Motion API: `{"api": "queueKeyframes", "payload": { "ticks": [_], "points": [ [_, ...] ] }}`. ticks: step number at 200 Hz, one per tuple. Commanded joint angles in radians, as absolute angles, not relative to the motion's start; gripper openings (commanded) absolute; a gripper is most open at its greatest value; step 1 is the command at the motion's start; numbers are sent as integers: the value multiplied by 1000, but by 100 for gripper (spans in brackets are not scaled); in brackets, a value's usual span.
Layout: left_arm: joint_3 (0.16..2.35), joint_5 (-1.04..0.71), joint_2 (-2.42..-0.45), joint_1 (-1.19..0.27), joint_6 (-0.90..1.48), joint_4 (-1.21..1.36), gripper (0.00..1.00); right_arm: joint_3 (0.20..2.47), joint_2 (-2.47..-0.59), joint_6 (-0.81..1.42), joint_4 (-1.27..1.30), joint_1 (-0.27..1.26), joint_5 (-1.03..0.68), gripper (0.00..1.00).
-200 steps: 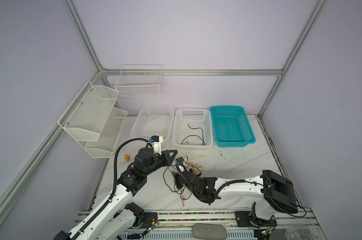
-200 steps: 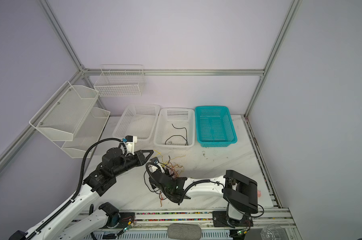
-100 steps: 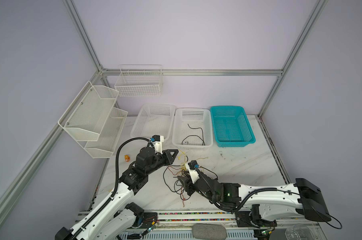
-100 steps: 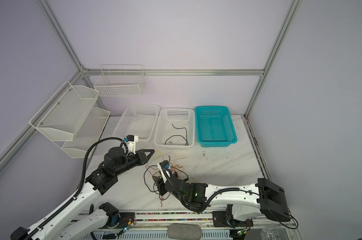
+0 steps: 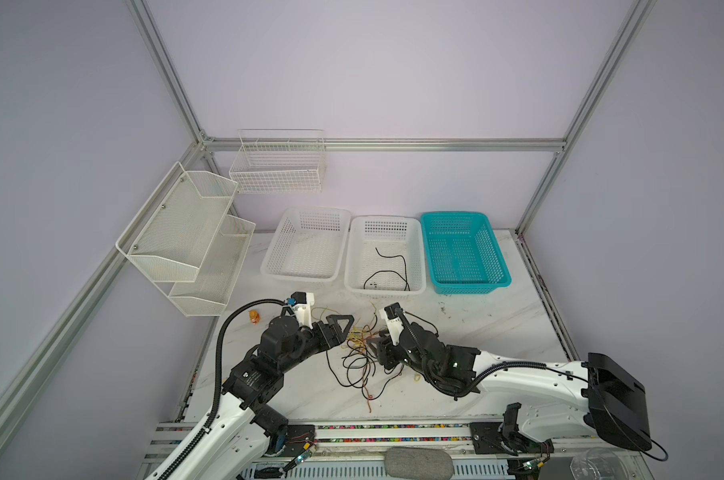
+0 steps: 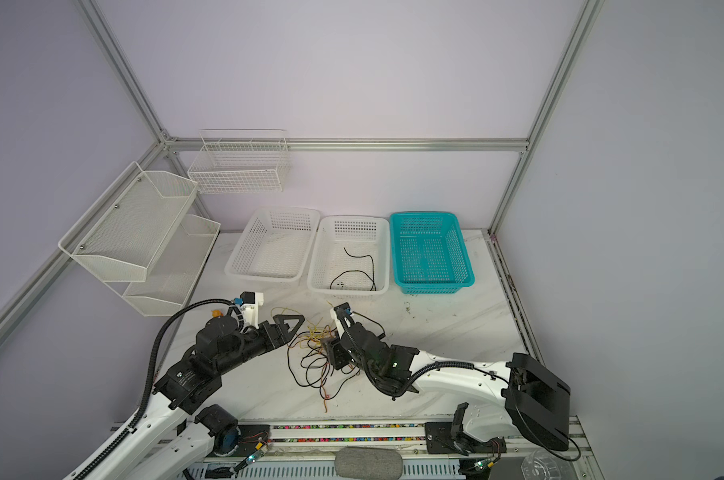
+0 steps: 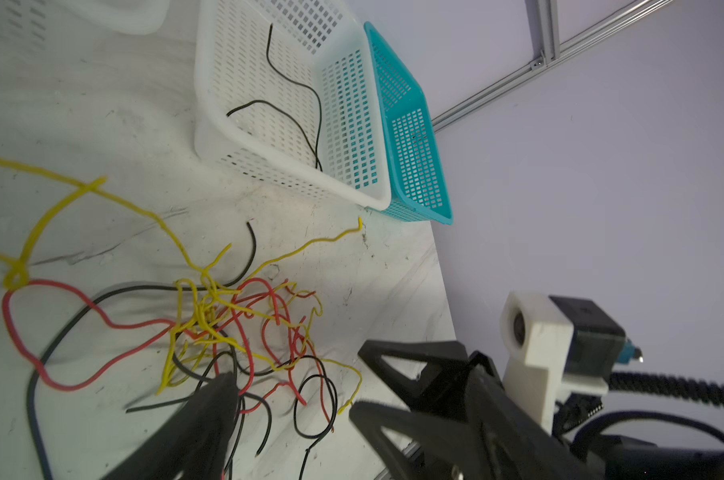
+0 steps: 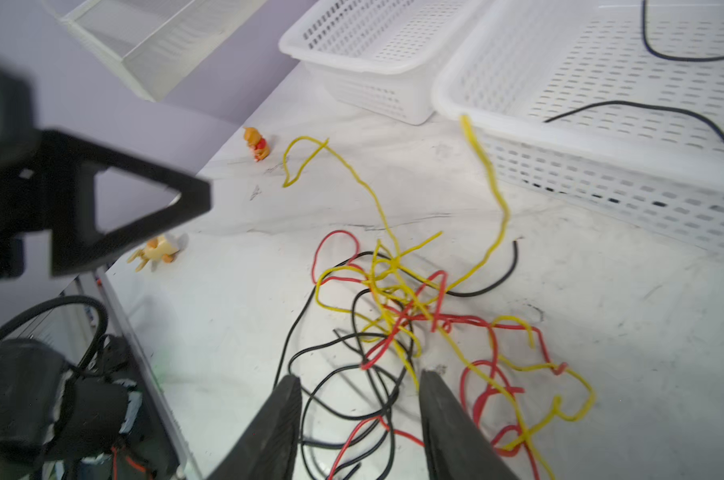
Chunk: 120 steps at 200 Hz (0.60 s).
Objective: Untangle the cables
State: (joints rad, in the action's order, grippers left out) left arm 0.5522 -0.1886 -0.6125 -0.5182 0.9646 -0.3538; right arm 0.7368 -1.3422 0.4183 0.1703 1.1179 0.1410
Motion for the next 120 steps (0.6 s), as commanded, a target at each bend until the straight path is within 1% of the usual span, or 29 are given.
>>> {"api": "queueKeyframes", "payload": {
  "ticks": [1, 16, 40, 50, 85, 106, 120],
  "points": [
    [460, -186, -591, -522, 1046, -357, 87, 747, -1421, 410, 86, 1103, 55, 49],
    [445, -207, -626, -522, 1048, -335, 87, 754, -1448, 399, 79, 1085, 63, 47],
    [458, -224, -719, -529, 1008, -330, 85, 757, -1458, 354, 104, 1058, 2, 43],
    [460, -225, -747, -532, 993, -331, 85, 762, -1470, 332, 127, 1058, -59, 43],
    [448, -189, -794, -534, 961, -337, 83, 770, -1542, 318, 151, 1058, -78, 44],
    [442, -174, -832, -533, 944, -330, 81, 745, -1540, 315, 221, 1058, -158, 46],
    [442, -159, -861, -534, 927, -327, 80, 740, -1548, 310, 235, 1058, -174, 47]
  ]
}}
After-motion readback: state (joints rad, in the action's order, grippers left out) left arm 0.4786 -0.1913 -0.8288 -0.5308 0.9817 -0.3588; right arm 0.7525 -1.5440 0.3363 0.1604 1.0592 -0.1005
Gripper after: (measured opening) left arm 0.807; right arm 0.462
